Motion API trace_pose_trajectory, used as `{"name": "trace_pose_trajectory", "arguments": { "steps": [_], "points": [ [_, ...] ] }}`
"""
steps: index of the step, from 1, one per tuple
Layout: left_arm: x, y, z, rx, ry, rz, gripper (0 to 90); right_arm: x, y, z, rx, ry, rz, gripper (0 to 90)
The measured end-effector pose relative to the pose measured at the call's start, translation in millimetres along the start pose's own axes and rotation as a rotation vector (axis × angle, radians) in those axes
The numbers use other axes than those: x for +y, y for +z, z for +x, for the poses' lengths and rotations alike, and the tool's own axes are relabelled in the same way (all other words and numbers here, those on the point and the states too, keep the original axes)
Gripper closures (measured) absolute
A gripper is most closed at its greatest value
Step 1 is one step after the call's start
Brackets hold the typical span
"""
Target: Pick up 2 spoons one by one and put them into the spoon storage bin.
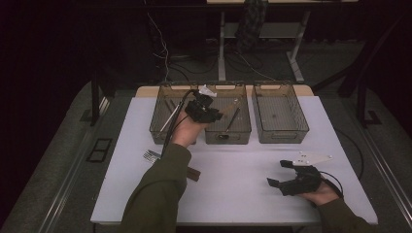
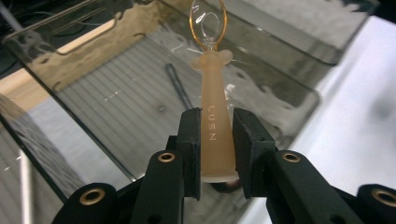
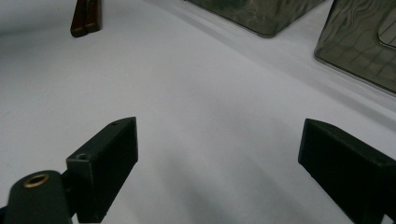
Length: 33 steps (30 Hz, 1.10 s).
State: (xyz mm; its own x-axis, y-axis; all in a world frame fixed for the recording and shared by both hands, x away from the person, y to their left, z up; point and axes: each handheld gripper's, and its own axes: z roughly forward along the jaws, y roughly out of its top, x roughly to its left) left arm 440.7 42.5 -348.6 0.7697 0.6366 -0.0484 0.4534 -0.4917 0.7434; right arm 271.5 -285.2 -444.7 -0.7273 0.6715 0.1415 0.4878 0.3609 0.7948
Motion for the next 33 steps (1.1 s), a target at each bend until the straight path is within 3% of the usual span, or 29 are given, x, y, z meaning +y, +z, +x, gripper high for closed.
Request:
{"name": "trace_pose_trajectory", "arguments": {
  "steps": [3, 9, 18, 21, 24, 30, 33],
  "points": [
    [4.0, 8.0, 4.6, -0.009, -0.028, 0.002, 72.2, 0.0, 0.2, 0.4, 0.004, -0.003, 0.000, 11.3],
    [7.9, 27.1, 5.0, 0.009, -0.036, 0.047, 72.2, 0.1, 0.3, 0.5, 0.007, -0.002, -0.002, 11.3],
    [0.6, 49.2, 6.4, 0.049, -0.028, 0.159, 71.7, 0.1, 0.2, 0.7, 0.011, -0.004, -0.002, 11.3],
    [0.4, 50.8, 5.6, 0.051, -0.037, 0.146, 69.4, 0.2, 0.2, 0.5, 0.012, -0.003, -0.003, 11.3],
    [1.5, 50.0, 4.8, 0.062, -0.036, 0.124, 57.5, 0.2, 0.3, 0.8, 0.012, -0.005, -0.002, 11.3],
    [5.7, 40.0, 2.8, 0.023, -0.038, 0.059, 52.3, 0.1, 0.5, 0.7, 0.012, -0.004, -0.002, 11.3],
    [8.1, 30.3, -0.6, -0.012, -0.038, 0.002, 50.1, 0.0, 0.9, 0.7, 0.013, -0.004, 0.000, 11.3]
  ]
}}
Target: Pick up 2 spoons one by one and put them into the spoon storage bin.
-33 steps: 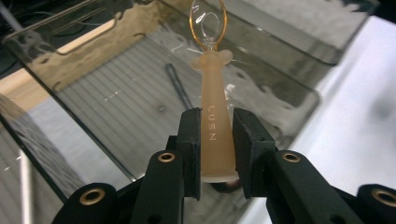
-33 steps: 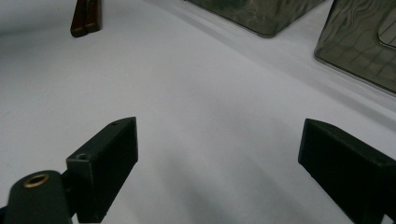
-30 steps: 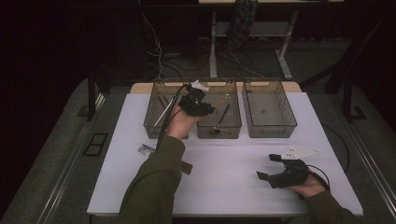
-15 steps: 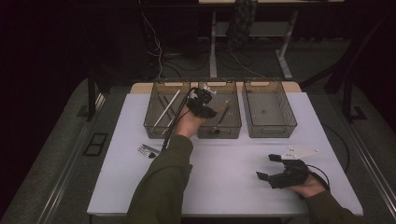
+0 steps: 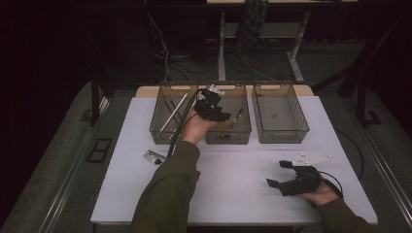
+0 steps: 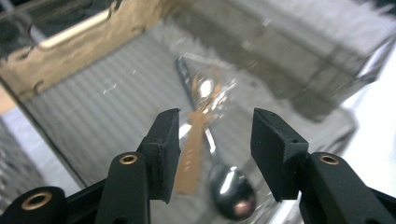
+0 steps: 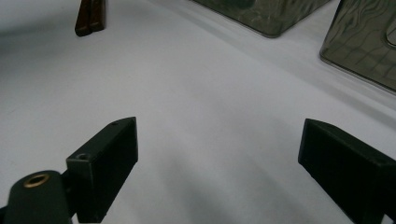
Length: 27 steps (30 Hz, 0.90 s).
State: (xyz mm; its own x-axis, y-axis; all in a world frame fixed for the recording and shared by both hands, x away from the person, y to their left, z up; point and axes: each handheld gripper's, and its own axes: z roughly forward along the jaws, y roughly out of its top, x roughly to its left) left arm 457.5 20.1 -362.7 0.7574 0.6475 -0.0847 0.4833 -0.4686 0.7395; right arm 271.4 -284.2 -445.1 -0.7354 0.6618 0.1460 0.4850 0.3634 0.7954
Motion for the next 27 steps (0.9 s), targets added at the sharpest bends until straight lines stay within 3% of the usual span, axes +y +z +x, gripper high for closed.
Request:
{"name": "trace_pose_trajectory", "arguments": {
  "steps": [6, 14, 18, 22, 27],
  "points": [
    [-0.8, -17.9, -10.3, -0.035, 0.037, -0.038, 45.4, -0.1, 0.4, -0.1, -0.001, 0.000, 0.002, 11.3],
    [-16.1, -46.4, -18.7, -0.090, 0.043, -0.078, 41.0, 0.2, 1.4, -0.5, 0.000, 0.000, 0.004, 11.3],
    [-30.4, -60.9, -24.9, -0.095, 0.069, -0.068, 39.8, 0.4, 2.0, -1.2, 0.001, 0.001, 0.006, 11.3],
    [-49.8, -73.9, -27.7, -0.113, 0.069, -0.066, 40.4, 0.4, 2.2, -1.0, 0.002, -0.002, 0.006, 11.3],
    [-75.3, -87.9, -24.2, -0.112, 0.068, -0.042, 52.5, 0.3, 2.5, -1.1, 0.003, -0.002, 0.008, 11.3]
  ]
}}
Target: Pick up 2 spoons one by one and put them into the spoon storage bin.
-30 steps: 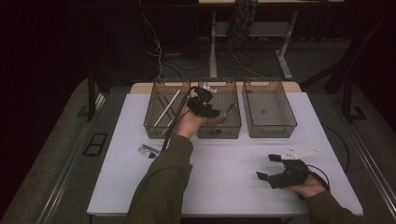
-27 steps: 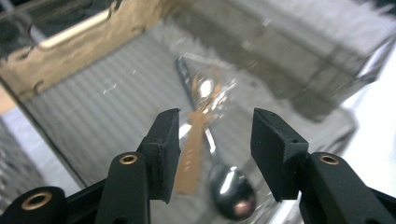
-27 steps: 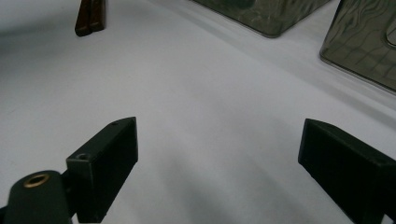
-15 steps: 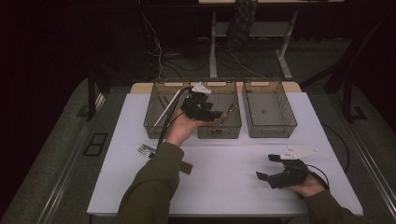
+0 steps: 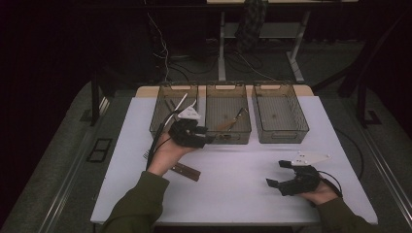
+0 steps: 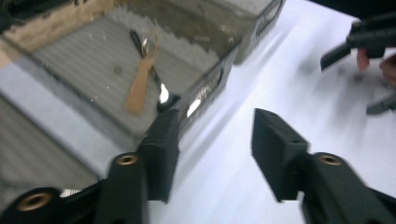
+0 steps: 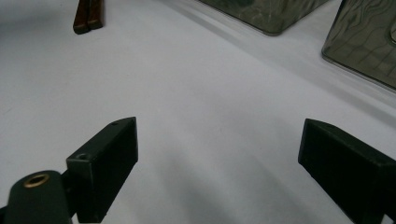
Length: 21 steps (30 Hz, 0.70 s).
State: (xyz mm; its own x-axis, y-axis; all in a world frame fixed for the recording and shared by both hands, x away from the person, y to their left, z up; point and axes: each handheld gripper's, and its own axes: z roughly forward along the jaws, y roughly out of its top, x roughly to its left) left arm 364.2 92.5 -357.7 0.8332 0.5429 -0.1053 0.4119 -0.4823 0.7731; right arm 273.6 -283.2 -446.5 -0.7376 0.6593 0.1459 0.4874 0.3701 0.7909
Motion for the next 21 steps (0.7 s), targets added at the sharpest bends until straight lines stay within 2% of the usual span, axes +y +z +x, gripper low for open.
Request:
{"name": "trace_pose_trajectory", "arguments": {
  "steps": [4, 10, 14, 16, 21],
  "points": [
    [-19.9, -13.9, 5.0, 0.027, 0.001, 0.003, 66.8, -0.2, 0.2, 0.3, 0.000, -0.005, 0.003, 11.3],
    [-47.2, -29.3, 17.5, 0.077, -0.023, 0.033, 87.7, -0.3, 0.5, 0.5, -0.006, -0.001, 0.006, 11.3],
    [-63.8, -31.6, 25.5, 0.103, -0.039, 0.066, 88.8, -0.5, -0.2, 0.3, -0.007, -0.002, 0.005, 11.4],
    [-69.7, -30.7, 29.4, 0.132, -0.029, 0.103, 88.9, -0.6, 0.1, 0.1, -0.007, 0.000, 0.005, 11.3],
    [-86.1, -28.3, 45.3, 0.152, -0.081, 0.132, 88.9, -0.5, 0.1, 0.4, -0.007, -0.003, 0.006, 11.3]
  ]
}}
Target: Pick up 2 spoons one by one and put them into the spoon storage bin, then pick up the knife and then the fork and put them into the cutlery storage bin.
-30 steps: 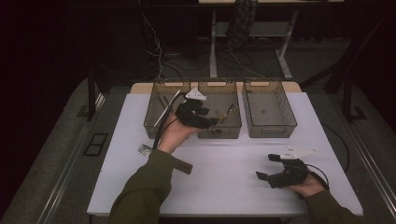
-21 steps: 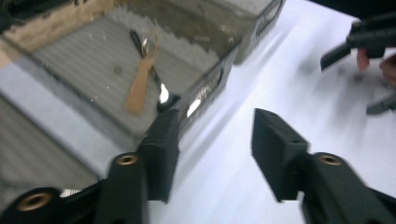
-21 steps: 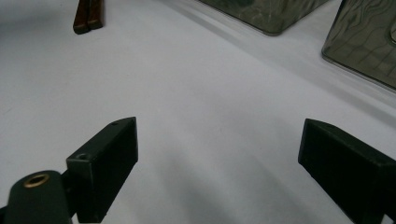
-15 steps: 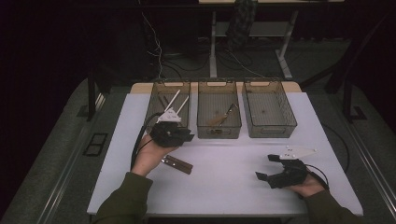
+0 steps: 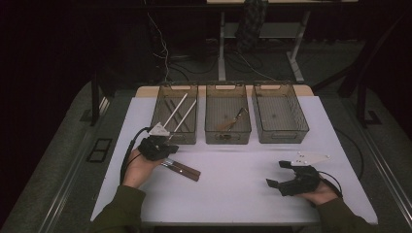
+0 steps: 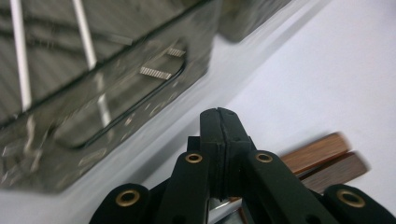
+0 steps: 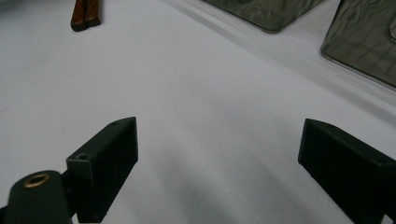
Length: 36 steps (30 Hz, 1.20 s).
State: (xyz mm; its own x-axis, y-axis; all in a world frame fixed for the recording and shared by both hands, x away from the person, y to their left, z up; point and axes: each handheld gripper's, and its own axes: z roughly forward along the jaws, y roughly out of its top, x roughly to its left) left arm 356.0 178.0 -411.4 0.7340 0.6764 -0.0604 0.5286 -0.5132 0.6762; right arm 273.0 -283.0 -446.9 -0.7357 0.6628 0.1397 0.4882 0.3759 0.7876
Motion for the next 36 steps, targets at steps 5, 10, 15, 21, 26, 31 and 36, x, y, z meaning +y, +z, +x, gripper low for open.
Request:
{"name": "trace_pose_trajectory", "arguments": {
  "steps": [5, 10, 15, 21, 26, 31, 36],
  "points": [
    [-11.4, 5.2, 11.4, 0.026, -0.017, 0.042, 88.9, 0.0, -0.1, -0.1, 0.001, -0.001, 0.000, 11.3],
    [-16.5, 10.3, 14.5, 0.011, -0.022, 0.060, 88.8, 0.4, 0.3, -0.2, 0.000, 0.002, 0.000, 11.3],
    [-15.6, 16.2, 9.0, -0.014, 0.008, 0.082, 88.8, 0.2, 0.8, 0.1, -0.002, 0.000, 0.002, 11.3],
    [-15.3, 18.9, 5.2, -0.027, 0.034, 0.108, 88.9, -0.1, -0.2, 0.5, -0.003, -0.002, 0.001, 11.3],
    [-17.7, 16.6, 7.0, -0.052, 0.011, 0.112, 88.9, 0.1, 0.1, 0.6, -0.004, -0.001, 0.002, 11.3],
    [-22.5, 12.0, 6.7, -0.070, 0.001, 0.114, 88.9, 0.0, 0.0, -0.3, -0.005, 0.002, 0.001, 11.3],
    [-27.8, 6.4, 3.1, -0.082, 0.003, 0.125, 88.9, 0.1, 0.0, 0.1, -0.005, 0.000, 0.002, 11.3]
  ]
}}
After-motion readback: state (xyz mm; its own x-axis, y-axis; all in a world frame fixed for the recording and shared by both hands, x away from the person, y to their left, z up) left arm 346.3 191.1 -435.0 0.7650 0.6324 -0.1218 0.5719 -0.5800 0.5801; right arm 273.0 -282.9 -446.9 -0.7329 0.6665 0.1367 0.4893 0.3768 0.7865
